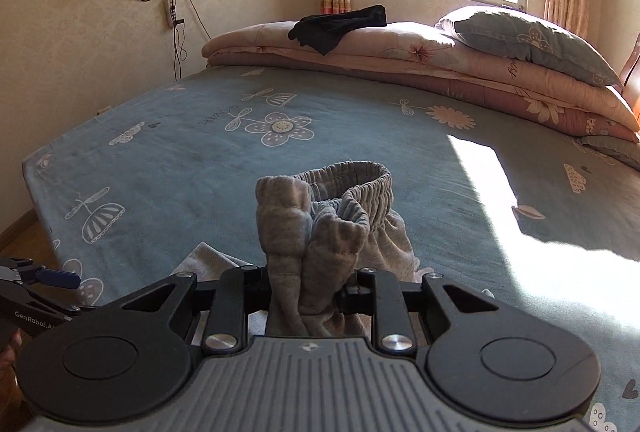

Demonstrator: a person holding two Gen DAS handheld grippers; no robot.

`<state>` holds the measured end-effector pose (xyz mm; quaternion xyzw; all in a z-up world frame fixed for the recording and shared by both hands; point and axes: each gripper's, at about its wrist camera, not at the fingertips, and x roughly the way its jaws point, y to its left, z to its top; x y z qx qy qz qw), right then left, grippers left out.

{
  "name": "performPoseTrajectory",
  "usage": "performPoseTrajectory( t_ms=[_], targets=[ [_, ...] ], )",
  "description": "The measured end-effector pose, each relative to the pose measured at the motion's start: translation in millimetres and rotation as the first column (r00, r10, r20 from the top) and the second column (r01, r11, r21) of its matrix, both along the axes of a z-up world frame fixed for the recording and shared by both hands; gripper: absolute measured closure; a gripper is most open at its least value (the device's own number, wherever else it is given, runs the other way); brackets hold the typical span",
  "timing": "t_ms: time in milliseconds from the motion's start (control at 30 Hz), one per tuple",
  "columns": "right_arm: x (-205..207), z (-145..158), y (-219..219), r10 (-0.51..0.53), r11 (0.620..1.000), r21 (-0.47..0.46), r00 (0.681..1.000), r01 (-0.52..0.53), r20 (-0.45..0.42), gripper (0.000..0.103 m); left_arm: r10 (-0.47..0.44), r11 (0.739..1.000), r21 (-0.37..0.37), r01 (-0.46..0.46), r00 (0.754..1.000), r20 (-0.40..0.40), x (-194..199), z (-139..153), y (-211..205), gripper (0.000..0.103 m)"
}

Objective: Fold clothes
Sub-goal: 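Lower the waistband onto the folded garment with the right gripper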

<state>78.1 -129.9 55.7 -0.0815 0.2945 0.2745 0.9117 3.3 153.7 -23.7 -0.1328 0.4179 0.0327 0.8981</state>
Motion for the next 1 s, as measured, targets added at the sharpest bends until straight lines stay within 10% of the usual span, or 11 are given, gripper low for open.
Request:
performPoseTrajectory(
  t_ms=[267,533,1000],
  targets=[
    [-38.4,-45.2,70.7,0.138,0.968,-0.230,0.977,-0.099,0.162,0.075,0.103,0.994,-0.043,-0.102,0.995,0.004,-23.6,-3.2,22.5,0.001],
    [-78.5,-101.1,136.4,0.324,0.860,-0.483,0.909,-0.168,0.261,0.076,0.160,0.986,-0.053,-0.160,0.987,-0.017,-43.9,-9.0,34.5,0.001],
    [-88.9,-112.4,157.5,0.364,0.813,-0.568,0.871,-0.126,0.329,0.076,0.206,0.975,-0.085,-0.207,0.978,-0.025,-54.8,-20.7,51.0,0.001]
  ],
)
